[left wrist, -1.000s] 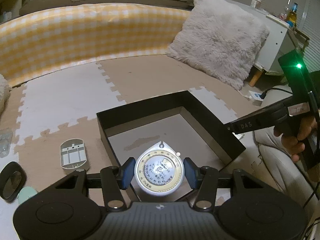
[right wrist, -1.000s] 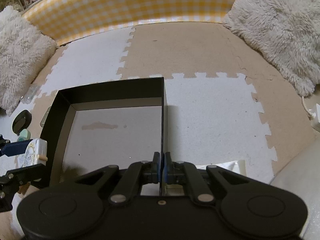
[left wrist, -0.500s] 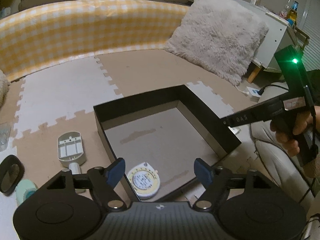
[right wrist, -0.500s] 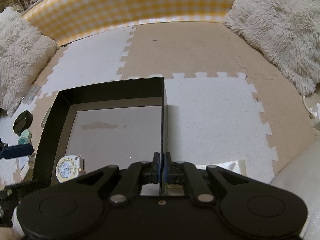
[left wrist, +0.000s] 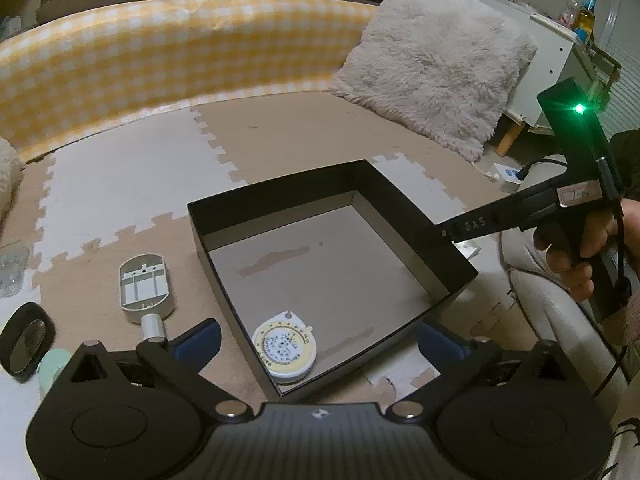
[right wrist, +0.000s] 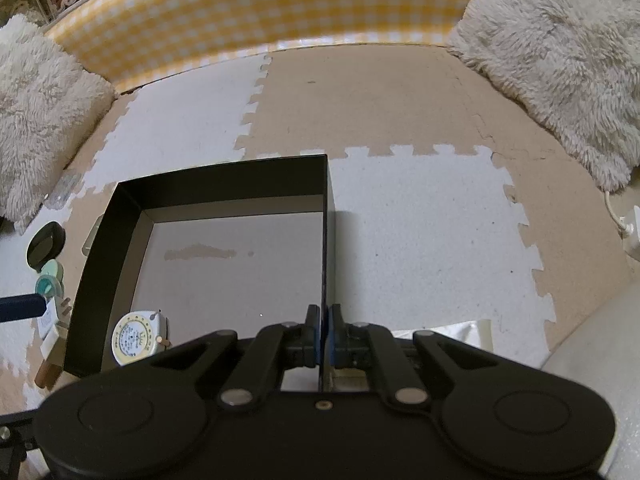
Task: Organize rigid objects
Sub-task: 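Move the left gripper to the black oval case and grasp it, then carry the black oval case with the left gripper into the box and release, then move the left gripper to the teal tape roll and grasp it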
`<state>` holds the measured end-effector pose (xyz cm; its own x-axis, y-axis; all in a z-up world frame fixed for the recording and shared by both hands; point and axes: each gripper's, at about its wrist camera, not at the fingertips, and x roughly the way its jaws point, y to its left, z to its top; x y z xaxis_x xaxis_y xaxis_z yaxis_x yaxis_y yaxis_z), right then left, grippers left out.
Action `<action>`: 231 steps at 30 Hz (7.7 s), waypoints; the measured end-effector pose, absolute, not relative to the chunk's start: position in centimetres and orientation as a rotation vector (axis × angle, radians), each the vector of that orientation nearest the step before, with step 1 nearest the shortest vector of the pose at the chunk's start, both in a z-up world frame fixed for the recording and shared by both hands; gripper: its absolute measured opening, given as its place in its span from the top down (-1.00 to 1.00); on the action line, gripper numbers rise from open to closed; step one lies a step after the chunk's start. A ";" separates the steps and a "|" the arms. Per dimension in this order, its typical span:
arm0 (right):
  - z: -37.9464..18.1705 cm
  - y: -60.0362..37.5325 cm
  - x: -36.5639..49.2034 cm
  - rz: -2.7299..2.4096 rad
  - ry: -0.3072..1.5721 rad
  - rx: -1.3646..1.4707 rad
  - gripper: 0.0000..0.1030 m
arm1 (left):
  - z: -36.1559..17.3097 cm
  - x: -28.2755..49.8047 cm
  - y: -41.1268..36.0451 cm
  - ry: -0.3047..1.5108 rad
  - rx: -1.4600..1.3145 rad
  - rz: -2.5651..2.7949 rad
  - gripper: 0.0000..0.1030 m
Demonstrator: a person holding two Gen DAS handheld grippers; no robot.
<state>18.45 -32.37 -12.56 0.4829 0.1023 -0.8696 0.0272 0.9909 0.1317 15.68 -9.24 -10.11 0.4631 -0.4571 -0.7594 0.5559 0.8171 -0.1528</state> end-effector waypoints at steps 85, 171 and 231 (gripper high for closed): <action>-12.2 -32.6 21.3 0.017 1.067 0.172 0.93 | -16.0 27.3 8.2 0.899 -0.215 0.204 -0.57; -12.3 -33.1 21.2 0.044 1.072 0.206 0.91 | -9.2 16.1 -12.7 0.861 -0.005 -0.506 -1.00; -12.3 -33.4 21.2 0.044 1.070 0.217 0.91 | -16.7 21.2 4.7 1.029 -0.349 0.184 0.13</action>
